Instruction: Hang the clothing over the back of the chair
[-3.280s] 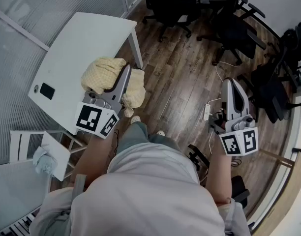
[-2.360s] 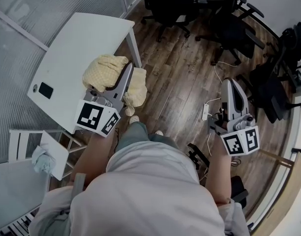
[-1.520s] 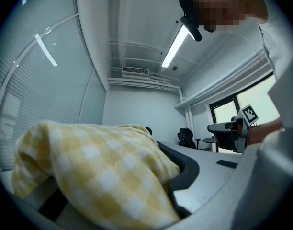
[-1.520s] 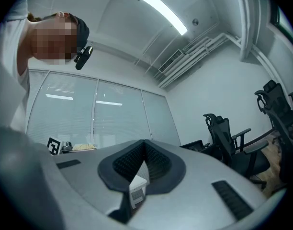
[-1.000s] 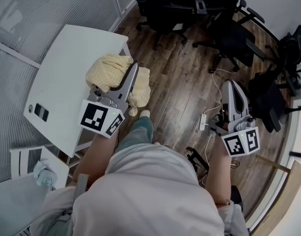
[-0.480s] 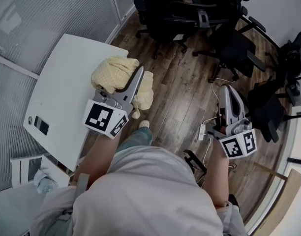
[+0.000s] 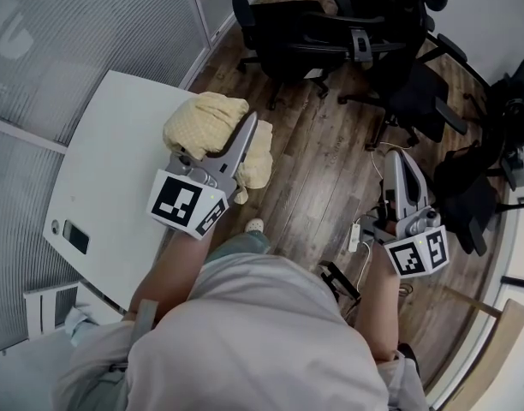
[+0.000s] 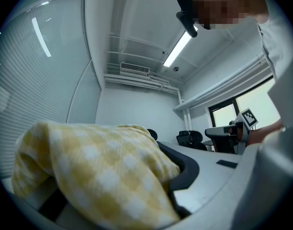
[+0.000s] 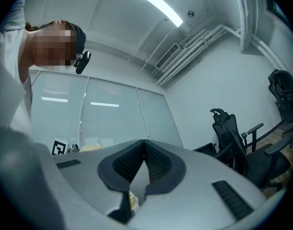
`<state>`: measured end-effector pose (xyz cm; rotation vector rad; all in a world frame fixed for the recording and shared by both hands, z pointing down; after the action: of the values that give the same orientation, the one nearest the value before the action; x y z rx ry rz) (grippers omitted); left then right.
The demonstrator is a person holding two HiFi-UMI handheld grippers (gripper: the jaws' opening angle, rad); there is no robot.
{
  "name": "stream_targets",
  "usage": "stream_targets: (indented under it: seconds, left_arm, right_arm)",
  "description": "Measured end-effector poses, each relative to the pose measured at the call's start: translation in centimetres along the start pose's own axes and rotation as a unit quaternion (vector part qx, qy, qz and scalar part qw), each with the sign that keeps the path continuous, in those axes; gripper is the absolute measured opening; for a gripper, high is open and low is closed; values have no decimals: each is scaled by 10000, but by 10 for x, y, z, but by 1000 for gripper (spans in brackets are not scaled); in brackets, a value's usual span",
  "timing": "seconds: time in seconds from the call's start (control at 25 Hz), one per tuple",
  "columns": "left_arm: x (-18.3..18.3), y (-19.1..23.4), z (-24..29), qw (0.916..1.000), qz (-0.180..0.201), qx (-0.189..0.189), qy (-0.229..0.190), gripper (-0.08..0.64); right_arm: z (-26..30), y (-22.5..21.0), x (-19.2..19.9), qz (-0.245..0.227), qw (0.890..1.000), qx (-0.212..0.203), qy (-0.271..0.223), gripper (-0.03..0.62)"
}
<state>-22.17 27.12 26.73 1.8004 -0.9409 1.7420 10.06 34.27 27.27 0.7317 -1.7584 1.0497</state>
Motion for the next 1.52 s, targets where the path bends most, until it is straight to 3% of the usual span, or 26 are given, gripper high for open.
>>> stream_targets:
  seconds: [0.64, 1.52]
  left_arm:
    - [16, 63, 47, 9994, -53, 324, -63, 74]
    - [43, 88, 58, 9973, -130, 702, 156, 74]
  right_arm:
    - [68, -11, 11, -75, 9997, 224, -99, 21]
    - [84, -2, 24, -147, 9981, 597, -94, 21]
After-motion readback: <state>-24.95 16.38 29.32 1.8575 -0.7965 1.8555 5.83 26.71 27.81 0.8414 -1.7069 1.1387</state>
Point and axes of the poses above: the fingertips, and each gripper's own axes: z forward along the fingers, y to its left, x out of its underside, the point moved 9 cm from there along -z, backward along the fingers, and after that the axes turned 6 degrees about z, right-handed, at the moved point
